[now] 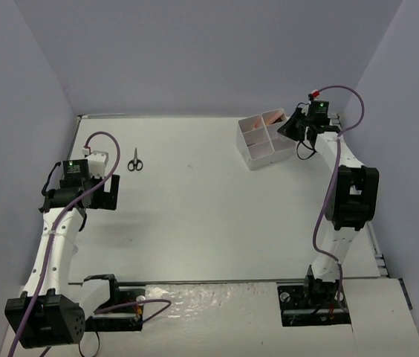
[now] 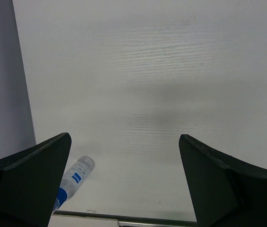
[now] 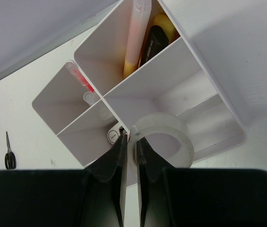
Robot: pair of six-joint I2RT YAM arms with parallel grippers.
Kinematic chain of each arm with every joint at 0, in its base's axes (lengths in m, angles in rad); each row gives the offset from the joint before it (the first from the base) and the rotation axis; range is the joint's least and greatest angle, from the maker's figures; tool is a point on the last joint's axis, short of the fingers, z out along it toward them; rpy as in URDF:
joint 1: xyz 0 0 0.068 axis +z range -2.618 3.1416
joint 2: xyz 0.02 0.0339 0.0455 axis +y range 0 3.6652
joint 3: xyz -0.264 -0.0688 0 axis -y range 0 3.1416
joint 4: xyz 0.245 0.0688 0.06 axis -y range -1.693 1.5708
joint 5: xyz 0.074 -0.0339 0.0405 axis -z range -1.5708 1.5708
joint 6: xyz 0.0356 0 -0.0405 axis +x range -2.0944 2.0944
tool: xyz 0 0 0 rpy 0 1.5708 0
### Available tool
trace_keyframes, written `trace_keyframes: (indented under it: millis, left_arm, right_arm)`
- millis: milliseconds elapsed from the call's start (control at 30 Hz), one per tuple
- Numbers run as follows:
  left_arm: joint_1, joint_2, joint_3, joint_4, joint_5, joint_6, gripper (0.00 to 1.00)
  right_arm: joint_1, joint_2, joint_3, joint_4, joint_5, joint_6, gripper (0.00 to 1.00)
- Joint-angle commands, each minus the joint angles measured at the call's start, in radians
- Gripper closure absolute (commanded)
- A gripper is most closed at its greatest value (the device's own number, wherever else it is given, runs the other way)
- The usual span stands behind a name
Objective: Sort the stationery into containers
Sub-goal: Place the stationery in the storage box.
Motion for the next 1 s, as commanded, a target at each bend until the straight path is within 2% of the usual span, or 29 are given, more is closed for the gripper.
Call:
trace_keyframes:
  millis: [0, 400, 600, 967]
  left_arm:
    - [0.006, -0.007, 0.033, 0.025, -0.011, 0.019, 0.03]
    - [0.007, -0.039, 0.006, 0.068, 0.009, 0.012, 0.03]
    - [0.007, -0.055, -0.02, 0.11, 0.021, 0.007, 0.03]
    - [0.008, -0.083, -0.072, 0.176, 0.033, -0.021, 0.03]
  right_arm:
    - [-0.006, -0.087, 0.005, 0.065, -0.022, -0.018, 1.0]
    - [-0.026, -0.075, 0.053, 0.074, -0.039, -0.015, 1.0]
    - [-0.034, -0.079, 0.034, 0.164, -0.06, 0.026, 1.0]
    - [-0.021, 0.048, 0.088, 0.287, -0.038, 0.097, 1.0]
